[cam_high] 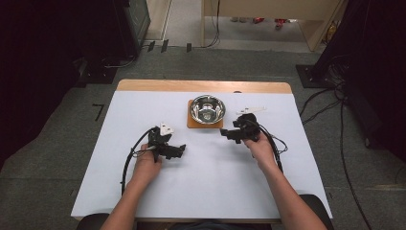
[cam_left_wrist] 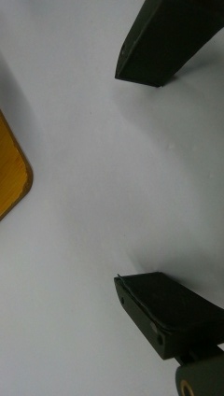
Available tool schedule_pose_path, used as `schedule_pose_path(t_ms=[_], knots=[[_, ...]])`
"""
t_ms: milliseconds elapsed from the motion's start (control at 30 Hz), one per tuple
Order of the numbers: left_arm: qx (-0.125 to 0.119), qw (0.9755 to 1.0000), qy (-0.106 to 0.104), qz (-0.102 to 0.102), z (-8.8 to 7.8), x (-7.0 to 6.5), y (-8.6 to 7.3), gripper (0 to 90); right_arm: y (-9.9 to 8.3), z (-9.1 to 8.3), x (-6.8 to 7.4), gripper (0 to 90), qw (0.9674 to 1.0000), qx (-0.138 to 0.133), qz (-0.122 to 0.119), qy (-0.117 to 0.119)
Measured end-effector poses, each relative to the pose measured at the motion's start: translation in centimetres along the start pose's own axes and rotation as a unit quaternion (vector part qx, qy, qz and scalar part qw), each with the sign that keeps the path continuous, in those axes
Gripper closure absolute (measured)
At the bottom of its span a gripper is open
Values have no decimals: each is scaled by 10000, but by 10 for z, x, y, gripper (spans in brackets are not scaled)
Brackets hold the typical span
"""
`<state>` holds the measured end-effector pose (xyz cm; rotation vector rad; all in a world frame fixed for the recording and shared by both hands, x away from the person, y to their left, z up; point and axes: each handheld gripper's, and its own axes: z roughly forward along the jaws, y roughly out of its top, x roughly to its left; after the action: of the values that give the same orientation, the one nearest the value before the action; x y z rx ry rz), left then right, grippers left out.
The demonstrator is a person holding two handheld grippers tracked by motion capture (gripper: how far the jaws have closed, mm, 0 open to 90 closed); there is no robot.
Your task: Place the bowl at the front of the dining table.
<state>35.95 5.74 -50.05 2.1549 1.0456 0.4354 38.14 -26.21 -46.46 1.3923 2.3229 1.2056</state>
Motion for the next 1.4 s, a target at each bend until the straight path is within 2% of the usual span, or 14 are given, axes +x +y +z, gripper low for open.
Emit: schedule_pose_path(t_ms=[300,600,800,967,1133,1400], knots=[[3,10000,-5,0,0,0,0,29,-7,9,-9,263,9998,101,144,-5],[-1,10000,0,0,0,0,0,29,-11,16,-12,272,9997,230,6,-42],[0,10000,1,0,0,0,0,29,-14,18,-16,273,9995,286,1,-119],[-10,10000,2,-8,0,0,0,29,-17,17,-19,276,9998,157,65,-45],[-4,10000,3,-2,0,0,0,29,-22,17,-17,272,9997,70,-224,-102],[-13,10000,6,-10,0,0,0,29,-29,18,-17,202,9990,-155,-428,4]])
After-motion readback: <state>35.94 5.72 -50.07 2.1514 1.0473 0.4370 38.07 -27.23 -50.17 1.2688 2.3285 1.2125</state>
